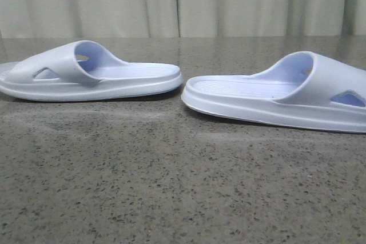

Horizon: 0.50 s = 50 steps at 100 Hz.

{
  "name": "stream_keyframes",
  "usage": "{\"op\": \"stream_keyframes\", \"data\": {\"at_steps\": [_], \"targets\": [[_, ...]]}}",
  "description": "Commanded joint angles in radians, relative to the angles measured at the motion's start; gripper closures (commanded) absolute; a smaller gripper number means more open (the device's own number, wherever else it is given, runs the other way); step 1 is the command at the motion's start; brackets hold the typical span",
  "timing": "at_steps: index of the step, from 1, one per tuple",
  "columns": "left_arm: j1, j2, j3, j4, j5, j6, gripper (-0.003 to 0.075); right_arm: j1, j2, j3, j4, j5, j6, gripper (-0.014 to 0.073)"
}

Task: Insert blue slippers together front up

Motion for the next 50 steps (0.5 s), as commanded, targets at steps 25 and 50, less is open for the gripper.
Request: {"op": "stream_keyframes", "data": {"at_steps": [25,50], "targets": [[-0.009,0.064,-0.039,-0.110,-0.068,0.084,0.0318,-0.179,0.160,-0.060,0.392,0.141,-0.387,0.0294],[-0.009,0.095,-0.041,-0.173,-0.085,0.133,0.0318,-0.203,0.253,-0.060,0.514,0.206,-0.511,0.0300]]}}
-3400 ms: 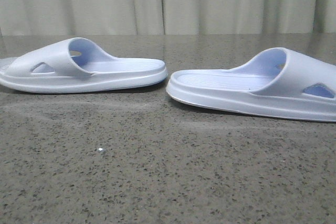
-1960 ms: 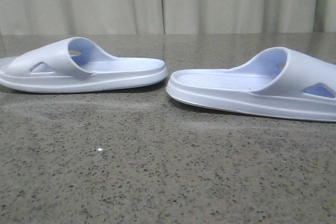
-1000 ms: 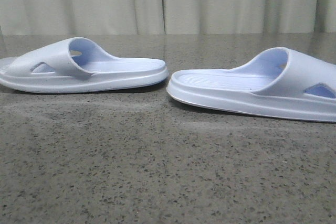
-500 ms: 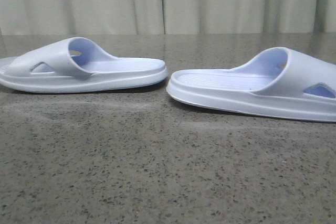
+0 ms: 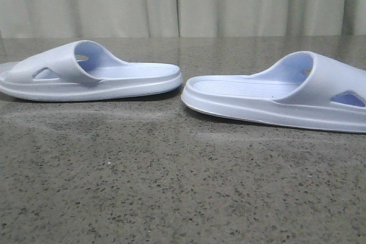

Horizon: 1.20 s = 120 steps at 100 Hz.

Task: Insert blue slippers together front up
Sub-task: 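Lower both grippers and grasp each slipper's heel rim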

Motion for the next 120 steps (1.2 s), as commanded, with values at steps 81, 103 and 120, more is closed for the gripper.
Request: {"op": "stream_keyframes", "data": {"at_steps": [81,103,120], "targets": [[0.078,0.400,-0.259,-0.479,0.048,0.297,0.0318,-0.012,0.054,-0.035,0.125,0.040,-0.101,0.0701],[0.223,0.589,-0.280,-0.918,0.306,0.662,0.0318,-0.012,0.054,-0.035,0.126,0.034,-0.101,0.0701],[0.234,0.689,-0.288,-0.981,0.367,0.748,0.0318,-0.012,0.054,-0.035,0.134,0.028,-0.101,0.0701]]}}
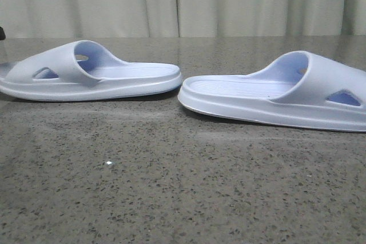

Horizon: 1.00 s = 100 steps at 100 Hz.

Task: Insert blue slippers together front up
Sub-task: 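Lower both grippers and grasp each slipper's heel rim, then lift the slipper in the right gripper over the other slipper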

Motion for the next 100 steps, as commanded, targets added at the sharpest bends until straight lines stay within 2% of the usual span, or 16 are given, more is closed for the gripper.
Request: {"op": "stream_keyframes", "data": {"at_steps": [1,14,23,30,44,67,100], "targets": [[0.002,0.021,-0.040,-0.096,0.079,0.060,0.0318,-0.005,-0.013,-0.026,0.027,-0.023,-0.017,0.0701],[0.002,0.082,-0.062,-0.108,0.133,0.076,0.0321,-0.005,-0.013,-0.026,0.027,-0.029,-0.019,0.0701],[0.002,0.106,-0.071,-0.109,0.154,0.076,0.0360,-0.005,-0.013,-0.026,0.027,-0.031,-0.019,0.0701],[0.002,0.113,-0.074,-0.109,0.154,0.076,0.0444,-0.005,-0.013,-0.026,0.027,-0.031,-0.019,0.0701],[0.002,0.113,-0.074,-0.103,0.182,0.076,0.0708,-0.005,-0.013,-0.026,0.027,-0.031,-0.019,0.0701],[0.012,0.105,-0.074,-0.097,0.214,0.096,0.0705,-0.005,-0.013,-0.033,0.034,-0.025,-0.019,0.0701],[0.122,-0.001,-0.074,0.001,0.217,0.101,0.0705,-0.005,-0.036,-0.135,0.140,0.097,-0.030,0.0701]]}}
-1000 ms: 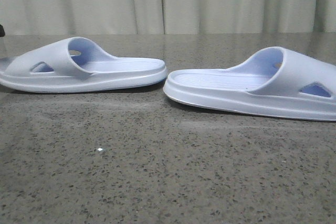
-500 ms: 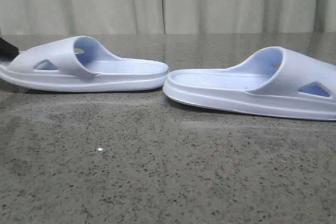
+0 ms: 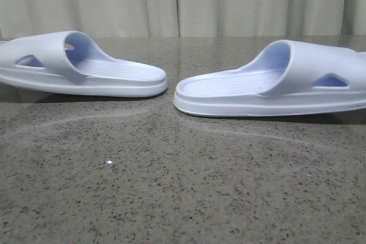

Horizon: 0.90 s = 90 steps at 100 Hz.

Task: Insert blue slippers together front up
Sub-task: 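Lift the slipper in the right gripper over the other slipper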

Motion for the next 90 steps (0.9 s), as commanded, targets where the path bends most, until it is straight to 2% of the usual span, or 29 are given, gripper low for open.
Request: {"op": "stream_keyframes", "data": {"at_steps": [1,25,43,77,90], "targets": [[0.026,-0.059,-0.029,-0.024,0.047,0.003,0.0705,-0.005,-0.039,-0.061,0.092,0.040,-0.027,0.0701],[0.052,-0.066,-0.029,-0.053,0.133,0.005,0.0705,-0.005,-0.092,-0.145,0.189,0.090,-0.038,0.0701],[0.052,-0.066,-0.029,-0.086,0.210,0.012,0.0705,-0.005,-0.090,-0.152,0.308,0.117,-0.105,0.0701],[0.050,-0.066,-0.029,-0.193,0.366,0.012,0.0705,0.068,-0.002,-0.152,0.360,0.146,-0.178,0.0700],[0.038,-0.066,-0.027,-0.194,0.373,-0.001,0.0705,0.106,0.033,-0.152,0.378,0.123,-0.202,0.0700]]}}
